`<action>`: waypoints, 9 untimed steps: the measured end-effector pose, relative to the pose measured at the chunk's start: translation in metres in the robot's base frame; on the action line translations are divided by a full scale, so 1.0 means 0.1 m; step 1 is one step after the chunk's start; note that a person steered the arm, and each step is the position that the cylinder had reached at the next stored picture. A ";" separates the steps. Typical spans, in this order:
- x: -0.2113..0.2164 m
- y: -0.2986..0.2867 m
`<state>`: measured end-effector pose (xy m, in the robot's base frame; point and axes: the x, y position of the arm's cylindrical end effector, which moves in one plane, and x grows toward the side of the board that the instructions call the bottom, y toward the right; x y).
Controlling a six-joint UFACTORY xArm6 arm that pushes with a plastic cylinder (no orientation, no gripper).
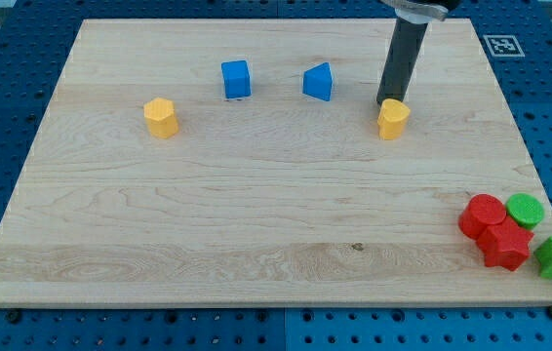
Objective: Move your arm to the right of the green circle
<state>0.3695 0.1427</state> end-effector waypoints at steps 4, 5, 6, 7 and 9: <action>-0.29 0.65; 0.02 1.38; 0.65 2.02; 0.74 2.03; 1.83 1.94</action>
<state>0.5522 0.3367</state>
